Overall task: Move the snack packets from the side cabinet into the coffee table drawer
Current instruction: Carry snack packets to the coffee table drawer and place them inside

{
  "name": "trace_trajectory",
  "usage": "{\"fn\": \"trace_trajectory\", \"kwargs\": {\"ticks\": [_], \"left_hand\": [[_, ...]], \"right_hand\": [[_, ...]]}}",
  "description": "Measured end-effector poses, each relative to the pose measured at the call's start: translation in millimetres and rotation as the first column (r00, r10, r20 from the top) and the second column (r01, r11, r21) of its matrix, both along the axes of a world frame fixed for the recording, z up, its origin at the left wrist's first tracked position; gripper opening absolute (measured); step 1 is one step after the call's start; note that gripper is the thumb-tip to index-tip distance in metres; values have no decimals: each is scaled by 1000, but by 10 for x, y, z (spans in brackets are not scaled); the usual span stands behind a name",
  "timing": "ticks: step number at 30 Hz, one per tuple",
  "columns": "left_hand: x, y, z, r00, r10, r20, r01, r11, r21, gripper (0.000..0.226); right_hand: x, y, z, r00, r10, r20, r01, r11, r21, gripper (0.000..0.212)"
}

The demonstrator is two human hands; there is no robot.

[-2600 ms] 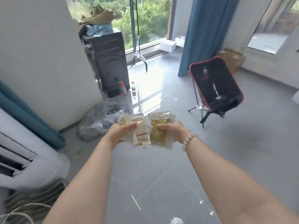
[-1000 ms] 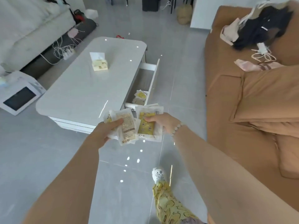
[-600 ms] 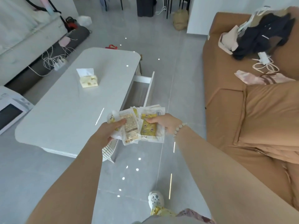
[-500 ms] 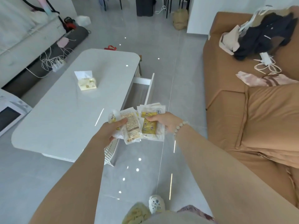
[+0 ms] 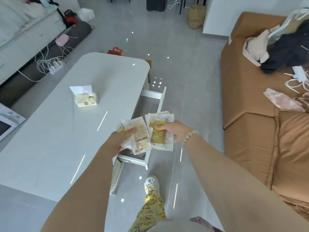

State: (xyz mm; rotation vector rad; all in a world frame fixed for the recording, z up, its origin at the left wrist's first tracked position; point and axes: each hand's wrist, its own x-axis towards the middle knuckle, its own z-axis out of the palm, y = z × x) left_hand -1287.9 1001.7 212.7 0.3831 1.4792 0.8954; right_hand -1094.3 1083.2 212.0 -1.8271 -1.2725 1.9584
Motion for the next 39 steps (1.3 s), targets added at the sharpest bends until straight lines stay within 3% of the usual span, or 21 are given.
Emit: {"fn": "trace_trajectory", "kwargs": {"ticks": [6, 16, 20, 25, 31, 35, 39], "left_hand": [[-383, 893, -98, 998, -25, -51, 23, 999, -40, 19], [-404, 1659, -664, 1000, 10, 6, -8, 980, -197, 29], [-343, 1931, -961, 999, 49, -1, -47, 953, -301, 48], [-181, 2287, -1266, 970, 241, -17, -229, 894, -385, 35], [-69, 2530, -1763, 835, 543, 85, -455, 769, -448, 37], [11, 2598, -2226, 765, 643, 41, -537, 672, -509, 29], [-17, 2671, -2803, 703, 710, 52, -569, 604, -557, 54]], "right_hand": [[-361, 887, -211, 1000, 21, -17, -22, 998, -63, 81], [-443, 1797, -508, 992, 120, 50, -111, 982, -155, 18], [-445, 2212, -831, 977, 183, 113, -156, 964, -217, 31], [-561, 2844, -1194, 929, 335, 158, -282, 916, -285, 47], [-809, 3325, -1701, 861, 472, 190, -405, 862, -306, 53], [-899, 3404, -2207, 816, 534, 221, -450, 827, -337, 71], [-1014, 3506, -2805, 777, 574, 260, -470, 802, -368, 53]]}}
